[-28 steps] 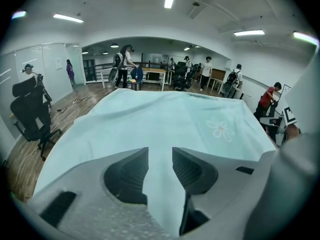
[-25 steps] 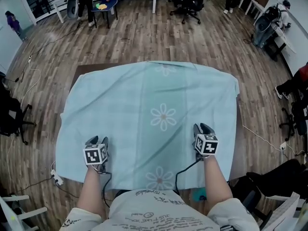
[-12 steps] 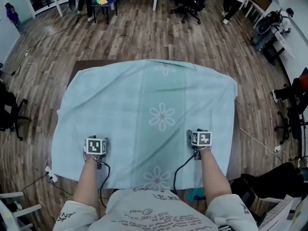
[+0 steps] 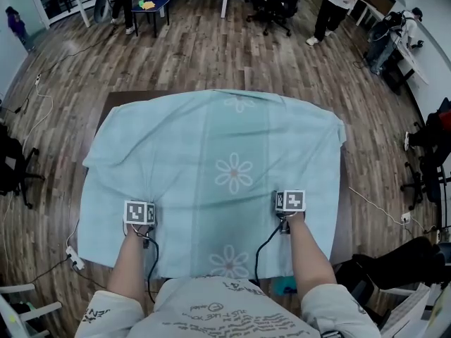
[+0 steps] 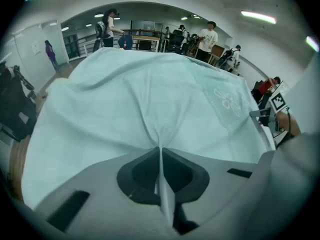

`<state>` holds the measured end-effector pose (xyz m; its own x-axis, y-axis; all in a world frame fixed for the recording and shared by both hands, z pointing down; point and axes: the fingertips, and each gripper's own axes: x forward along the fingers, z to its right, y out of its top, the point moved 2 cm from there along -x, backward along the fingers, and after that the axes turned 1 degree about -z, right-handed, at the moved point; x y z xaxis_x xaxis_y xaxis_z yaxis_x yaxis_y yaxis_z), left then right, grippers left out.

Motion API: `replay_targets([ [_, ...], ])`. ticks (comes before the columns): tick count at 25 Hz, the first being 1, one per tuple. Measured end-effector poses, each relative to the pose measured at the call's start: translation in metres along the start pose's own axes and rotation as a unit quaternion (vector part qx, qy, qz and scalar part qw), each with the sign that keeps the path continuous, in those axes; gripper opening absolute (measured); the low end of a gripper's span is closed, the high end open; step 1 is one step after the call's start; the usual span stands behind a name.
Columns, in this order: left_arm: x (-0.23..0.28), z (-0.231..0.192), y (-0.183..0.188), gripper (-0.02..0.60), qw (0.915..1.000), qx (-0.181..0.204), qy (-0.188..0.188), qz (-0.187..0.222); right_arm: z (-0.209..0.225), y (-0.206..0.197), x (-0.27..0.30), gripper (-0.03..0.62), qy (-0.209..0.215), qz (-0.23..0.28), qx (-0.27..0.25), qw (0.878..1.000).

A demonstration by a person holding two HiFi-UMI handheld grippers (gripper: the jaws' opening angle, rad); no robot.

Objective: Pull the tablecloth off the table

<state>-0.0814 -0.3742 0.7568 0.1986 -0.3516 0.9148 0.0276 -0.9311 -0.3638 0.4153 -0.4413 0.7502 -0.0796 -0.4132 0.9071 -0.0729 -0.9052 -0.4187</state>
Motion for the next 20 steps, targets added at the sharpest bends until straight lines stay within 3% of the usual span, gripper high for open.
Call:
replay_targets([
  [3, 0.0, 0.005, 0.002, 0.009, 0.9999, 0.016, 0.0, -0.001, -0.011, 0.002, 0.001, 0.038, -0.003, -0.002, -0.006, 1.0],
  [4, 0.0, 0.006, 0.002, 0.009, 0.9999, 0.017, 0.004, 0.002, -0.013, 0.003, 0.001, 0.026, -0.005, -0.001, -0.008, 1.0],
  [15, 0.002, 0.006, 0.001, 0.008, 0.9995, -0.005, -0.015, 0.026, -0.012, 0.001, 0.002, 0.02, -0.023, 0.037, -0.012, 0.999],
  [20, -0.012, 0.013, -0.003, 0.006, 0.9947, -0.048, -0.066, 0.063, -0.015, -0.003, -0.014, 0.014, -0.02, 0.071, 0.012, 0.997],
])
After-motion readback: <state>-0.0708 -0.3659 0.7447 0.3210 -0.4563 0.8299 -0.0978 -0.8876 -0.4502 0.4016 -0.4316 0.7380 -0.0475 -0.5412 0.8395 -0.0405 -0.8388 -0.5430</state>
